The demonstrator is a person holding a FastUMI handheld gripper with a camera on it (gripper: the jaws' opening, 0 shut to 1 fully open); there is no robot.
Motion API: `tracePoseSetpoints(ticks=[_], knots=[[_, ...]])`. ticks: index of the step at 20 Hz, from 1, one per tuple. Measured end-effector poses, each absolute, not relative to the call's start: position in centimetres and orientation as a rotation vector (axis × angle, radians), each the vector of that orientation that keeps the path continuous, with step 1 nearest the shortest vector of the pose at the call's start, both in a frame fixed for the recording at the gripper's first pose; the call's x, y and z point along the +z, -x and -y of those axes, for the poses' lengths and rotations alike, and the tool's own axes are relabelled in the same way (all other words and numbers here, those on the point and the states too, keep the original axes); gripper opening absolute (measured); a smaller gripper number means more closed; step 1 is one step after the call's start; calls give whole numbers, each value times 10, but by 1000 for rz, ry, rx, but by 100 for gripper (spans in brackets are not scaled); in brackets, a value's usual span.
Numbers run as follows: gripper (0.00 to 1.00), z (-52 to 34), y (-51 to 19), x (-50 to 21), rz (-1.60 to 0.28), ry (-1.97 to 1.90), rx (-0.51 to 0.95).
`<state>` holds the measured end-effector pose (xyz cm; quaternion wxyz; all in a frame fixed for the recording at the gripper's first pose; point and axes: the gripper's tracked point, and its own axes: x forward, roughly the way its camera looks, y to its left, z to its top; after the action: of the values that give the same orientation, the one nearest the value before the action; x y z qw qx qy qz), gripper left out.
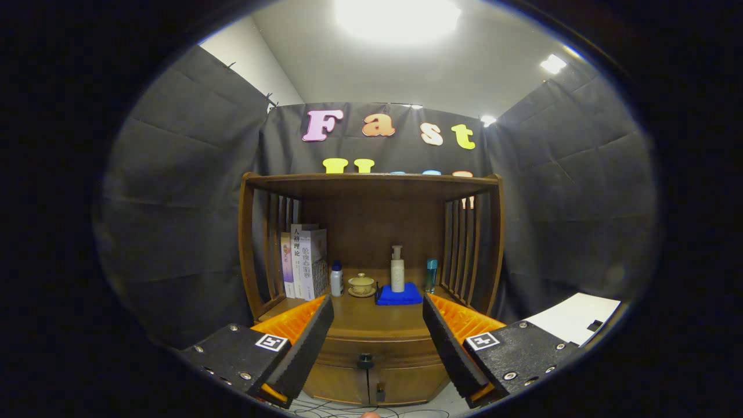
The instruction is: Pull open the drawer, take out the items inside it, and place them on the countertop above the cabinet.
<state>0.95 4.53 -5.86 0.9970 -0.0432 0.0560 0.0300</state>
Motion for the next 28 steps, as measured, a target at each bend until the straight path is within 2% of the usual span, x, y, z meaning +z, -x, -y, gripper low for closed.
tracePoseSetpoints(ticks=[8,12,16,20,28], knots=[[95,-47,-10,-70,-120,122,29],[95,-46,-18,-70,-101,157,69],[95,-13,-30,-78,-100,270,-24],[94,-40,-41,-102,-112,198,120],[95,-34,-56,-189,-206,219,129]])
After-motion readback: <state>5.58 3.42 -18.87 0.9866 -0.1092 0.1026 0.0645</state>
